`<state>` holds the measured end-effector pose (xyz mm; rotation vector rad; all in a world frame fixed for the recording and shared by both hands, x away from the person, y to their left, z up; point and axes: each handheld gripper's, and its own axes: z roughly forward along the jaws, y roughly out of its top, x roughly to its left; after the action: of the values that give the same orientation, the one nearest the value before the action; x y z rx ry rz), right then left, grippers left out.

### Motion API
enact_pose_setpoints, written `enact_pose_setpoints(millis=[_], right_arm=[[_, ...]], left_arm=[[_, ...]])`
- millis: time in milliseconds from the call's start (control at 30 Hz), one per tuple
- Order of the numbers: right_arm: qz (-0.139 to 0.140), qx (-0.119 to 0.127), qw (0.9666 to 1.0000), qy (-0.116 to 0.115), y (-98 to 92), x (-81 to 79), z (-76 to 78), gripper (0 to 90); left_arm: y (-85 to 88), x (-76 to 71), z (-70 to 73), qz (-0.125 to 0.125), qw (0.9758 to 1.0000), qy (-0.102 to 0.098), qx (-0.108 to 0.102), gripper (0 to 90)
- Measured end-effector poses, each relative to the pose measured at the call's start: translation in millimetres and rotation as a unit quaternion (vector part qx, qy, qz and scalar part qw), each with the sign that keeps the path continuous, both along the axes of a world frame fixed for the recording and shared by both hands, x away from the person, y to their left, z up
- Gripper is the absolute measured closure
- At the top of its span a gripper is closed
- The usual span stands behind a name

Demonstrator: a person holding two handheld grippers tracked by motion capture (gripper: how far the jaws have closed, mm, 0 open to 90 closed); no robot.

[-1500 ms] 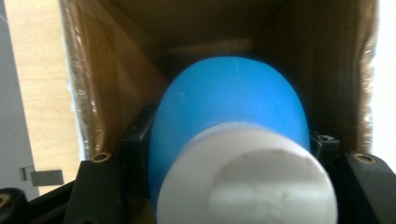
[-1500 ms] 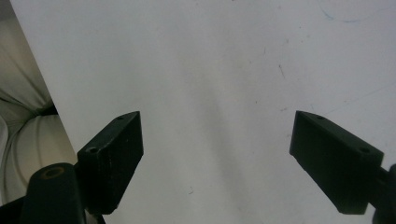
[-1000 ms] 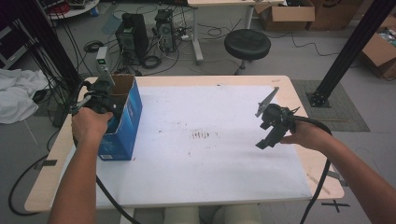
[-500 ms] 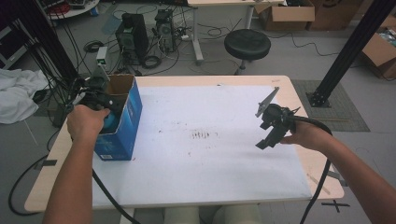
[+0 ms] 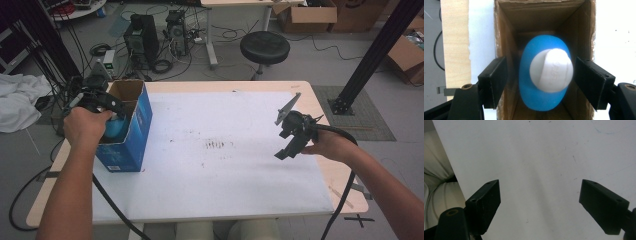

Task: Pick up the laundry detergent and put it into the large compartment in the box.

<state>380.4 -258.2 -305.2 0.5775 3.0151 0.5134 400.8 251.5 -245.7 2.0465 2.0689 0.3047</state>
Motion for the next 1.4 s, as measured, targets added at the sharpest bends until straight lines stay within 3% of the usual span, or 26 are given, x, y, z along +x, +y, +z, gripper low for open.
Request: enact_pose_setpoints(millis=[433,800,1400], right_arm=[[0.001,0.0,1.0,-0.002,0.6,-3.1,1.9,17.2],[0.002,0.001,1.0,-0.003,0.1,-4.8,2.9,17.2],[0.005,0.002,1.0,-0.005,0.3,-6.4,4.0,17.1]], left_arm=[[-5.1,-6.7,21.8,-0.014,0.9998,-0.011,-0.004,27.1],[-10.1,-9.4,32.5,-0.019,0.9996,-0.018,-0.007,22.7],[-34.8,-5.6,43.2,-0.045,0.9987,-0.025,0.003,19.1]])
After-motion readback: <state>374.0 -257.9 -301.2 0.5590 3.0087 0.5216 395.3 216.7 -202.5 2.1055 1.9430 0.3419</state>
